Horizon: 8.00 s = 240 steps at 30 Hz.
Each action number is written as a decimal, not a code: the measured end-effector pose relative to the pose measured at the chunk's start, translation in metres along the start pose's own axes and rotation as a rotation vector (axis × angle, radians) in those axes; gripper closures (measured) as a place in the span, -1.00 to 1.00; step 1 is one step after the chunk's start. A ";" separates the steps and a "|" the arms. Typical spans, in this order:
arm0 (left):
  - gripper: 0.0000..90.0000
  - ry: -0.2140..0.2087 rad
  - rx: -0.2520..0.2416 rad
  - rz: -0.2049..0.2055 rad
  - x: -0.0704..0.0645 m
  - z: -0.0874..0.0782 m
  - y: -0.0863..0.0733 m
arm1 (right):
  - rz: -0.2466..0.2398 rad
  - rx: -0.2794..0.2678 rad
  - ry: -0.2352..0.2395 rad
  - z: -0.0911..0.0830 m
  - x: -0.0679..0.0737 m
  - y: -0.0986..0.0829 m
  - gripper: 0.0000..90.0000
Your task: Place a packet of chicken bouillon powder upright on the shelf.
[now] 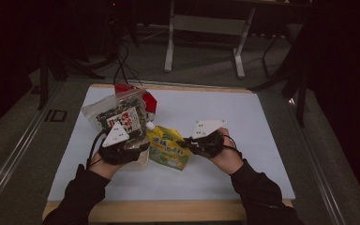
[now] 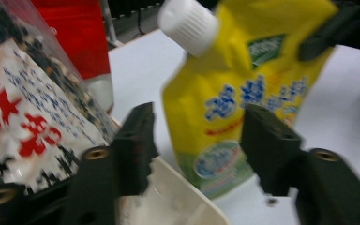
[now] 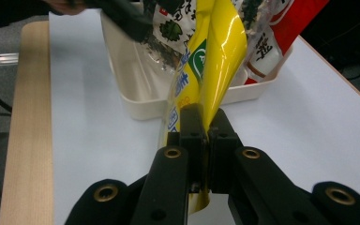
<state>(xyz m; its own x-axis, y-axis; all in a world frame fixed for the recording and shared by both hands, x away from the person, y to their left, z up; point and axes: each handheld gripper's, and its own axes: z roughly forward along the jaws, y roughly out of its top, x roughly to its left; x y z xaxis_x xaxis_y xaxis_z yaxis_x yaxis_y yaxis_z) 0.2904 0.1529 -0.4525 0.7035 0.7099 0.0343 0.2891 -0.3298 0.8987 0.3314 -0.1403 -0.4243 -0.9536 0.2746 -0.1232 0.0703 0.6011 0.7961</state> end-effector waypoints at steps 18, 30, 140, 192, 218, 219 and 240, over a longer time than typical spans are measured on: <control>0.12 -0.143 0.042 0.020 0.027 0.028 0.005 | -0.006 -0.005 0.028 0.000 0.001 0.000 0.94; 0.96 -0.101 0.035 0.083 0.021 0.023 0.005 | 0.039 -0.012 0.033 -0.001 -0.006 -0.006 0.75; -0.93 -0.461 0.249 0.171 -0.110 0.032 -0.058 | -0.039 -0.236 0.231 0.047 0.001 0.071 1.00; -0.93 -0.493 0.228 0.141 -0.105 0.034 -0.063 | 0.052 -0.154 0.215 0.083 0.007 0.035 -0.44; -0.93 -0.496 0.229 0.140 -0.106 0.035 -0.064 | 0.183 -0.074 0.109 0.037 -0.005 -0.081 -0.67; -0.93 -0.495 0.231 0.140 -0.106 0.035 -0.064 | 0.191 -0.076 0.106 0.036 -0.005 -0.083 -0.67; -0.93 -0.496 0.231 0.141 -0.106 0.035 -0.063 | 0.171 -0.023 0.053 0.010 0.010 -0.124 -0.67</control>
<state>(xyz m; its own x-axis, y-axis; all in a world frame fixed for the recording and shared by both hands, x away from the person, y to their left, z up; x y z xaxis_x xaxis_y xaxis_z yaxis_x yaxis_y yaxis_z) 0.2204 0.0770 -0.5284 0.9503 0.2903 -0.1127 0.2658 -0.5674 0.7793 0.3158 -0.2044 -0.5308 -0.9425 0.3310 0.0465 0.2269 0.5314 0.8161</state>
